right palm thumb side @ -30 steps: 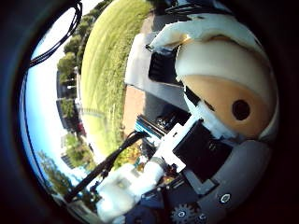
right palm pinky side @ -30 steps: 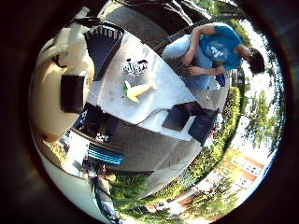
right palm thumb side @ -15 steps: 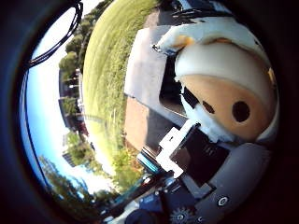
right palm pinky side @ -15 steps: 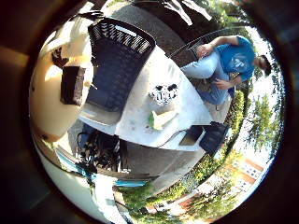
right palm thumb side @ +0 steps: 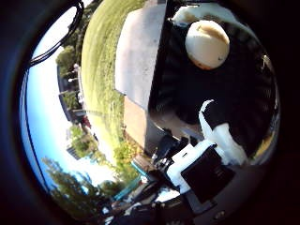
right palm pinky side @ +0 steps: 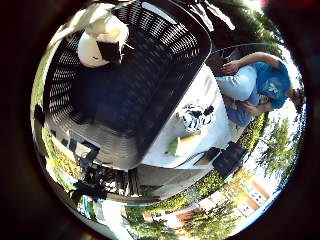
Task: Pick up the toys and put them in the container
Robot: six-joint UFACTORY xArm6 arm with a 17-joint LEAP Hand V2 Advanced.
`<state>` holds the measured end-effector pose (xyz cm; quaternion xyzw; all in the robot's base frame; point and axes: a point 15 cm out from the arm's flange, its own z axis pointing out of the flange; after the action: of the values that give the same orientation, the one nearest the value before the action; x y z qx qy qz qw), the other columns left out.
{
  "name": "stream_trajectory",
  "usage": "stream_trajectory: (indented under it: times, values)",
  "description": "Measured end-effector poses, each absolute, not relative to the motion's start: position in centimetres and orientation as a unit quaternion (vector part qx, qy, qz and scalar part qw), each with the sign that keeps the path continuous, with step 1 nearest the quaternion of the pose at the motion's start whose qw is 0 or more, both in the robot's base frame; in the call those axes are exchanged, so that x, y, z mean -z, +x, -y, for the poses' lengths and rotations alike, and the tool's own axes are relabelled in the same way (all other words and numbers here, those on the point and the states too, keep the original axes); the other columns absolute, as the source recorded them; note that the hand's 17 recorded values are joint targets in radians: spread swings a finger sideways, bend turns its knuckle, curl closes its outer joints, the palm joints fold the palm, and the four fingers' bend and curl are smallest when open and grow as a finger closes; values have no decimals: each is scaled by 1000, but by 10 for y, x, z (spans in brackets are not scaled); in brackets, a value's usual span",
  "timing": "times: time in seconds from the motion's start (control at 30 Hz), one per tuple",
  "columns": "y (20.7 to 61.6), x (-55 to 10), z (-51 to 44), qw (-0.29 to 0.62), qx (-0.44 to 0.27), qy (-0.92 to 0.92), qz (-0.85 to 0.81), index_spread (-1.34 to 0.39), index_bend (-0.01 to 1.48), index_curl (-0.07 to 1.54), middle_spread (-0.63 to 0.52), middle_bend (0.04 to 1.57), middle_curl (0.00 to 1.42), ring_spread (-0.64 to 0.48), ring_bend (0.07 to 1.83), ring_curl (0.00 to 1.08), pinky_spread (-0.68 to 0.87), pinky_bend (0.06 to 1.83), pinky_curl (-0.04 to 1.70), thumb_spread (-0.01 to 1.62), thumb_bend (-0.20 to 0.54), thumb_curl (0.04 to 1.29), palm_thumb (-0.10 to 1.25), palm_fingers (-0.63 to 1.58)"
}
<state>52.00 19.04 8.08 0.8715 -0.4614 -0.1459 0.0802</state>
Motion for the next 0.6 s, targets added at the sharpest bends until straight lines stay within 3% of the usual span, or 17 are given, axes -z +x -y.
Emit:
stream_trajectory:
  times: [0.23,0.47,0.6]
  values:
    - [532,-153,-137,56,138,865,479,-450,274,103,118,128,345,313,510,335,496,845,541,1081,-40,482,764,-80]
    - [547,-205,-3,32,109,823,557,-149,200,173,107,206,349,292,560,332,504,704,449,1101,-32,439,719,145]
    - [537,-197,105,84,84,800,588,-109,215,216,60,192,356,277,545,332,485,629,414,1104,-29,430,717,174]
